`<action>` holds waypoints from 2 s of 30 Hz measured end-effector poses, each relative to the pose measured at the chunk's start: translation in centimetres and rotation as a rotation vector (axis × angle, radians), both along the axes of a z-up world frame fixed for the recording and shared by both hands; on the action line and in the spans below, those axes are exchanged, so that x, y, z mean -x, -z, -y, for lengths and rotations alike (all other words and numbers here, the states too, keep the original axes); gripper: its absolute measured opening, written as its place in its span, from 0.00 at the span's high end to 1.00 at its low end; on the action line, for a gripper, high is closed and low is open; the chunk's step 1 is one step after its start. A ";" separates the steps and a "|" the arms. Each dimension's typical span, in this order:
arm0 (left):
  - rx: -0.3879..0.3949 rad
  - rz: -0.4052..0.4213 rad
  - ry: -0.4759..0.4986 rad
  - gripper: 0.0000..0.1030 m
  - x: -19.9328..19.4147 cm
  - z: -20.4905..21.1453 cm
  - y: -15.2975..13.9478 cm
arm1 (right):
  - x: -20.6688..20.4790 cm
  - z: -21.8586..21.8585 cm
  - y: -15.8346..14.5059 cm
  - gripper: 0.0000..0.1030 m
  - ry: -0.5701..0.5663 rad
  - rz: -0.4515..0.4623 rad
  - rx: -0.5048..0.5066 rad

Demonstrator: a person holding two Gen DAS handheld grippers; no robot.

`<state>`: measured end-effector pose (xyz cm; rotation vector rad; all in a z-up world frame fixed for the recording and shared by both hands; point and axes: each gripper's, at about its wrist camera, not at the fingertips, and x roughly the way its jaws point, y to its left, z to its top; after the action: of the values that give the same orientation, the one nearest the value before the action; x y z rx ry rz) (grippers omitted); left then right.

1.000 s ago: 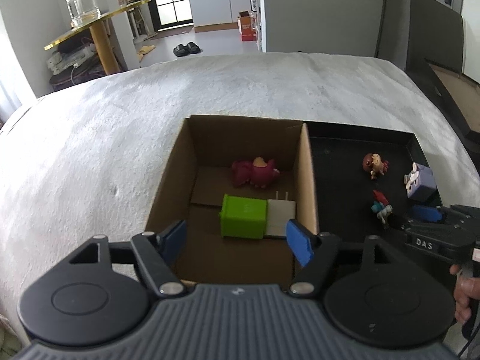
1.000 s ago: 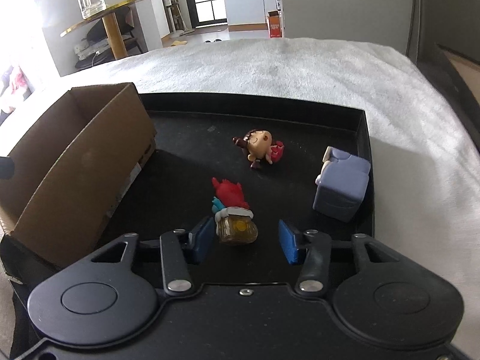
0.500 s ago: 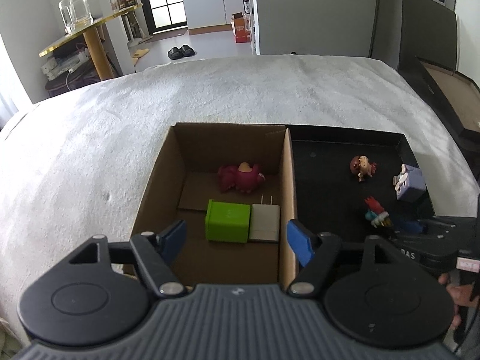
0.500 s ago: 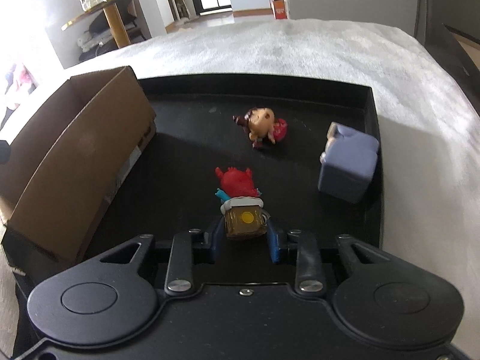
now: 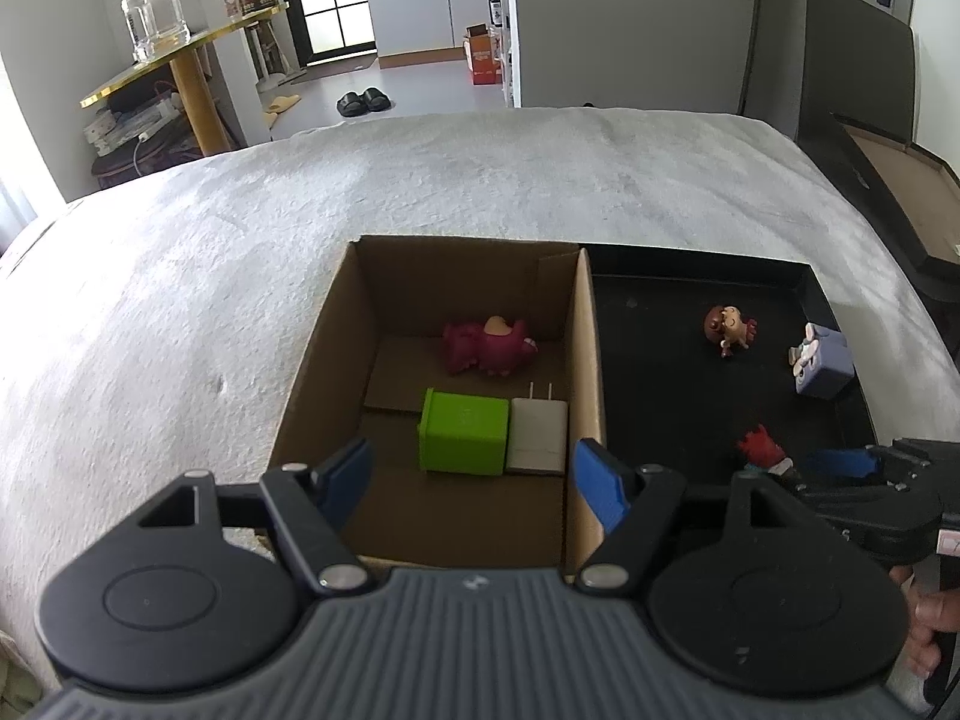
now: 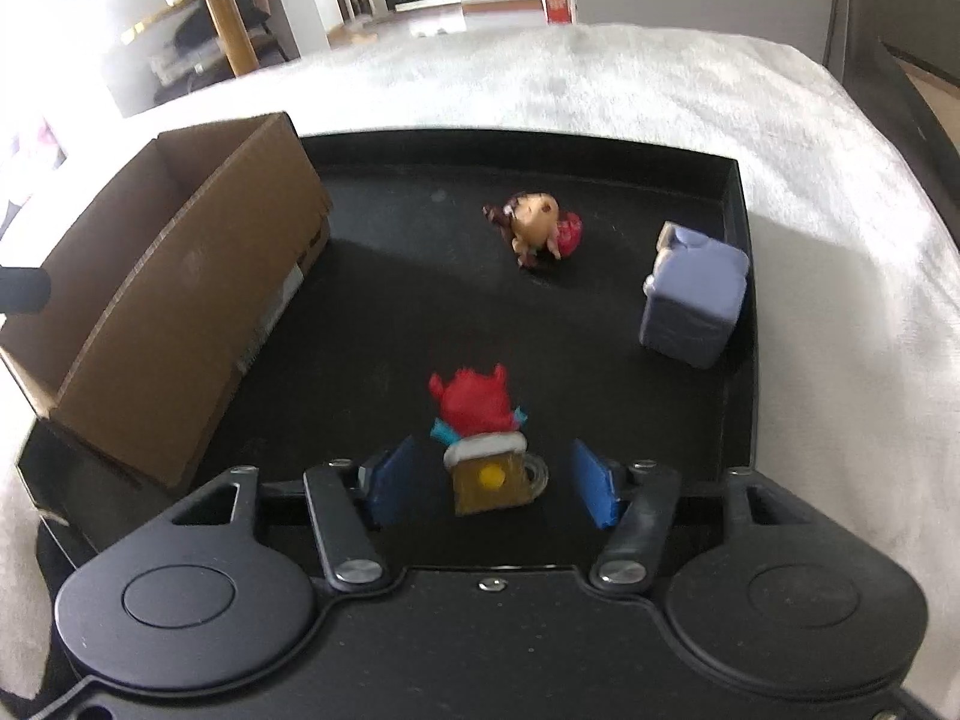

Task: Organize rigid objects
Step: 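Lift the red figurine with the right gripper and release it into the box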

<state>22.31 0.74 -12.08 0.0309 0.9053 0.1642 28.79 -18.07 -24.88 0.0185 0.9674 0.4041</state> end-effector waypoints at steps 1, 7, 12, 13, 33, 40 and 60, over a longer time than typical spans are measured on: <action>0.001 -0.001 -0.003 0.29 0.0 -0.1 0.1 | -0.2 0.1 0.1 0.43 0.007 -0.005 -0.014; 0.009 -0.015 -0.012 0.29 -0.2 -0.8 0.7 | -0.5 0.1 0.5 0.43 0.004 0.012 -0.028; 0.020 -0.024 -0.022 0.29 -0.1 -1.4 1.1 | 0.0 -1.2 0.5 0.43 -0.060 0.065 0.039; 0.024 -0.023 -0.024 0.29 -0.1 -1.6 1.1 | 0.0 -1.4 0.7 0.43 -0.071 0.069 0.048; 0.076 0.007 -0.074 0.29 0.4 -4.6 1.0 | 0.3 -2.8 -1.4 0.63 -0.074 0.189 0.177; 0.097 0.024 -0.071 0.29 0.5 -5.2 0.7 | 0.6 -3.2 -4.0 0.63 -0.063 0.261 0.163; 0.174 0.054 -0.121 0.29 1.6 -9.1 1.0 | 0.7 -8.8 -9.3 0.63 -0.045 0.305 0.083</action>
<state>20.68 9.88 -13.12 -0.1891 0.8653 0.1973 28.13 -9.23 -15.56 -0.1366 0.6832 0.3946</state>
